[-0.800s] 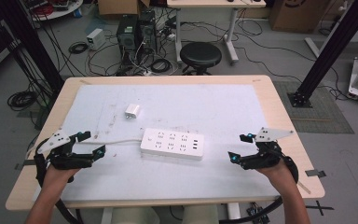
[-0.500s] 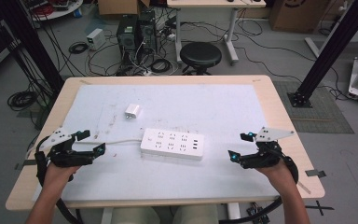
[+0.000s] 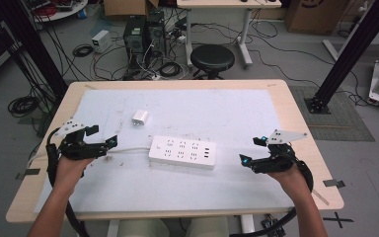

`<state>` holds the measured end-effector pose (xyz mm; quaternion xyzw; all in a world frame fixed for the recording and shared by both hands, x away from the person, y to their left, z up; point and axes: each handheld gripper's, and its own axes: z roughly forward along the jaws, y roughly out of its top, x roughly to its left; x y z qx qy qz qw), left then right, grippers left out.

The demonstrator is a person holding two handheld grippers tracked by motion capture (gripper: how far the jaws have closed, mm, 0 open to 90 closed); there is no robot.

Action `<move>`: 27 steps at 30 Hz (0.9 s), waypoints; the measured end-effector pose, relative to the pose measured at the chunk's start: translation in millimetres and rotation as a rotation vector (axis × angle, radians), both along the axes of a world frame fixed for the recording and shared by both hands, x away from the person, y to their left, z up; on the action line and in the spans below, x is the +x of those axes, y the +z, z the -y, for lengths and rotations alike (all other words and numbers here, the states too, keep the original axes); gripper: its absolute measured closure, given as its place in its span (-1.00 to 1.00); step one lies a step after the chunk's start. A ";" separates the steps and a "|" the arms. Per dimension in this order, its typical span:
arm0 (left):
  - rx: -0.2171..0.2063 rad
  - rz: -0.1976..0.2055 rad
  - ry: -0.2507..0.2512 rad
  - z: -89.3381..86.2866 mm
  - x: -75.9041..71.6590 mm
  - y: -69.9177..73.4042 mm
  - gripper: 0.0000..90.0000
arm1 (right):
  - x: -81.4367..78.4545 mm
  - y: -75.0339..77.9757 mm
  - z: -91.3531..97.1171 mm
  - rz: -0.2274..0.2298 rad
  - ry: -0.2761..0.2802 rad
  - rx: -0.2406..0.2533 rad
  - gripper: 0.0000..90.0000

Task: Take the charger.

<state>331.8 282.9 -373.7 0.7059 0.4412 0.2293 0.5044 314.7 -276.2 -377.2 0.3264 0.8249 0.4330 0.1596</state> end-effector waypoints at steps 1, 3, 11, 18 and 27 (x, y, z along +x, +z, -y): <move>0.000 0.000 0.000 0.0 0.0 0.0 -0.76 | -0.1 0.6 -0.3 -0.005 -0.006 -0.003 -0.60; 0.007 -0.014 0.019 6.2 11.4 6.6 -0.76 | 1.4 2.3 -0.9 -0.006 -0.011 -0.005 -0.60; 0.010 0.005 0.019 22.4 42.2 36.0 -0.75 | 6.7 8.4 0.6 0.000 -0.021 -0.015 -0.60; 0.023 0.001 0.038 37.4 64.4 49.0 -0.75 | 8.9 8.0 1.9 -0.010 -0.029 -0.016 -0.60; 0.042 -0.019 0.082 52.2 88.5 45.5 -0.76 | 12.5 5.7 0.6 -0.017 -0.041 -0.015 -0.60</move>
